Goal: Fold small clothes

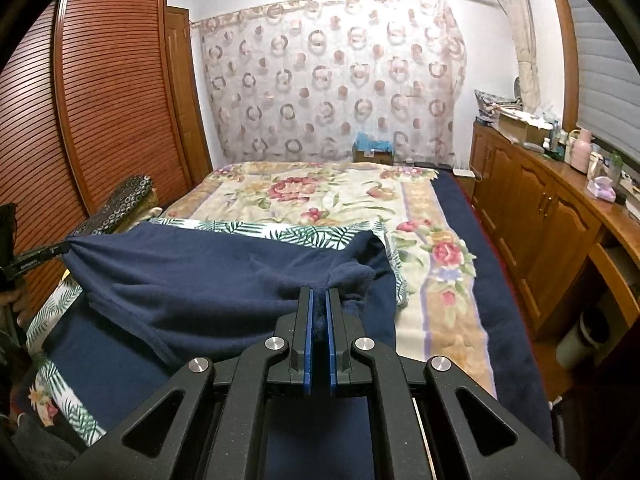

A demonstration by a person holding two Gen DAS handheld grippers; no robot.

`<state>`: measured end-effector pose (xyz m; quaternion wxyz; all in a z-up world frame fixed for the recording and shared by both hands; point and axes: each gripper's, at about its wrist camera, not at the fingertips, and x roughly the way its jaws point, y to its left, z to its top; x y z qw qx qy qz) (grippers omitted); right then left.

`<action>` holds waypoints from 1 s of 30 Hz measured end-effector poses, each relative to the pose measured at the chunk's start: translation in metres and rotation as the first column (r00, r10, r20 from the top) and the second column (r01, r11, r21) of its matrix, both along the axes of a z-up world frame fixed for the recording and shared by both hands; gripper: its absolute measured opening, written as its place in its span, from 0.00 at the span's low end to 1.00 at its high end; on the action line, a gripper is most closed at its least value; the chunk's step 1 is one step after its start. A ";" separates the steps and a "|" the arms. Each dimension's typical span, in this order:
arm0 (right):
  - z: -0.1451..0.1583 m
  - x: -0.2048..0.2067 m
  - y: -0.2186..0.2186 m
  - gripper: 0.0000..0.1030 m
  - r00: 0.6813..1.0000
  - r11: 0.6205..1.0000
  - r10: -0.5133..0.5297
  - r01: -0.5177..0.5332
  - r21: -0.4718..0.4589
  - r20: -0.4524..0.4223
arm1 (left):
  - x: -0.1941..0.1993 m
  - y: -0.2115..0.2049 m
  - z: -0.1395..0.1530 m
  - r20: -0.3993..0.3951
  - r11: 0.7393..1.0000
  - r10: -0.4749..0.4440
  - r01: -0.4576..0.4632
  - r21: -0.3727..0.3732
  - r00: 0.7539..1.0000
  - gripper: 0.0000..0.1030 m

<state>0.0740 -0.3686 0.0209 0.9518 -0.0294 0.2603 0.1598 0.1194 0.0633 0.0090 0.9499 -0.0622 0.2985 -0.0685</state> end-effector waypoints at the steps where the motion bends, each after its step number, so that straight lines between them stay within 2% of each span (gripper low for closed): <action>1: -0.001 -0.006 -0.001 0.05 1.000 1.000 -0.002 0.002 -0.003 0.000 | -0.004 -0.001 0.001 0.002 1.000 -0.003 0.003 -0.001 1.000 0.04; 10: 0.001 -0.055 -0.009 0.05 1.000 1.000 -0.017 0.017 -0.015 -0.009 | -0.047 -0.009 -0.002 0.003 0.999 -0.038 0.038 0.018 0.999 0.04; 17: -0.025 -0.058 -0.007 0.05 0.992 0.998 -0.052 0.048 -0.040 -0.112 | -0.055 -0.010 -0.029 -0.079 0.998 -0.040 0.045 0.051 0.996 0.05; 19: -0.027 -0.057 -0.005 0.05 0.990 0.997 -0.072 0.066 -0.050 -0.120 | -0.058 -0.010 -0.037 -0.104 0.997 -0.044 0.050 0.056 0.994 0.11; 21: -0.026 -0.056 -0.001 0.14 0.989 0.994 -0.090 0.081 -0.077 -0.121 | -0.063 -0.008 -0.041 -0.114 0.997 -0.049 0.055 0.053 0.992 0.27; 22: -0.025 -0.054 0.001 0.19 0.988 0.992 -0.095 0.084 -0.092 -0.119 | -0.065 -0.007 -0.042 -0.115 0.997 -0.051 0.058 0.052 0.992 0.31; 23: -0.022 -0.052 0.005 0.23 0.989 0.991 -0.095 0.082 -0.106 -0.116 | -0.066 -0.005 -0.044 -0.115 0.997 -0.050 0.056 0.053 0.992 0.41; 24: -0.021 -0.049 0.009 0.26 0.990 0.990 -0.093 0.080 -0.114 -0.111 | -0.067 -0.004 -0.044 -0.114 0.997 -0.047 0.053 0.052 0.992 0.44; 26: -0.018 -0.046 0.016 0.41 0.992 0.991 -0.083 0.072 -0.110 -0.098 | -0.067 0.001 -0.048 -0.124 0.998 -0.039 0.045 0.042 0.991 0.44; 30: -0.024 -0.032 0.037 0.45 0.995 0.995 -0.038 0.029 -0.091 -0.092 | -0.070 0.009 -0.050 -0.119 0.999 -0.003 0.008 0.044 0.993 0.44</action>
